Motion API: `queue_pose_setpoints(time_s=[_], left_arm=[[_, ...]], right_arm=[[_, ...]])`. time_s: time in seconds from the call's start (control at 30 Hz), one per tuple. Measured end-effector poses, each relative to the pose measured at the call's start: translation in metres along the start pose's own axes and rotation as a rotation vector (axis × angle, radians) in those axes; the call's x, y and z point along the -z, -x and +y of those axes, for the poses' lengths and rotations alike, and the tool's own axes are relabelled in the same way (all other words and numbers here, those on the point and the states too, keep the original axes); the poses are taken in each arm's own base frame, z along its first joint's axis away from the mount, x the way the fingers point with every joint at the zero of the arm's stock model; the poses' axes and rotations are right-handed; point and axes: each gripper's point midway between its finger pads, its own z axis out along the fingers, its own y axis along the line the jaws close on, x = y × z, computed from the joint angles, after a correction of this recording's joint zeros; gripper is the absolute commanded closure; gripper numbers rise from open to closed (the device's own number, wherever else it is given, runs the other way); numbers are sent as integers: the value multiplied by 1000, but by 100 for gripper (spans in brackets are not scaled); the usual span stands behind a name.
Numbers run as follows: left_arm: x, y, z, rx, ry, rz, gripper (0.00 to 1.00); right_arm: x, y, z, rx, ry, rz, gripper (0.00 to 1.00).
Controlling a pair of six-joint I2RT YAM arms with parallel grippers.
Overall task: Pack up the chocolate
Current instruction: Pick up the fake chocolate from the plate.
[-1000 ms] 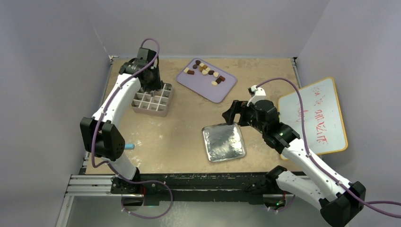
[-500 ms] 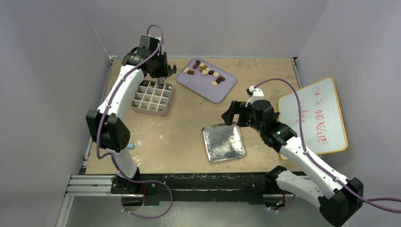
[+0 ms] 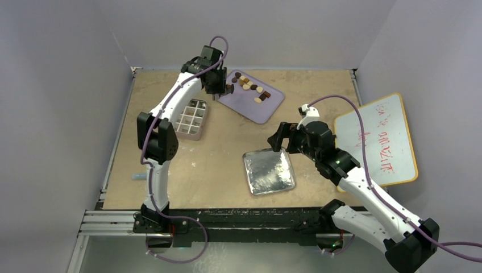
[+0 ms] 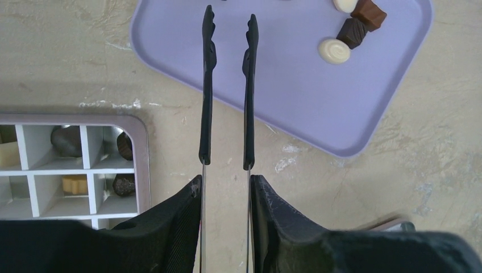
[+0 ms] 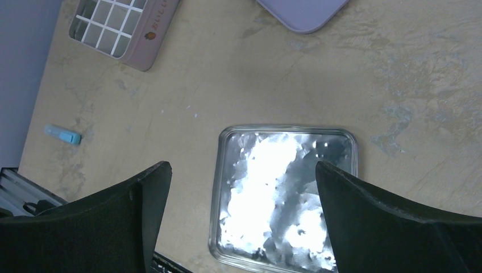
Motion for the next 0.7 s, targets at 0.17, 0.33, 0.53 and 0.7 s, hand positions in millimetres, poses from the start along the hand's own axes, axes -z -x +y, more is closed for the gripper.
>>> queue_pose_setpoints(time_s=[0.17,0.33,0.53,0.7], left_arm=[[-20,-2,6,-4,10,13,66],[-29,0,10,-22,25,-4,65],[-40,9,13,-47,35,-44,64],[-59,6,15,-64,37,-42,63]], right_arm=[[2,-1,-1,4,-3,4,1],[4,0,-1,8,-1,0,1],[5,0,-2,10,-4,-1,1],[5,0,-2,14,-6,-2,1]])
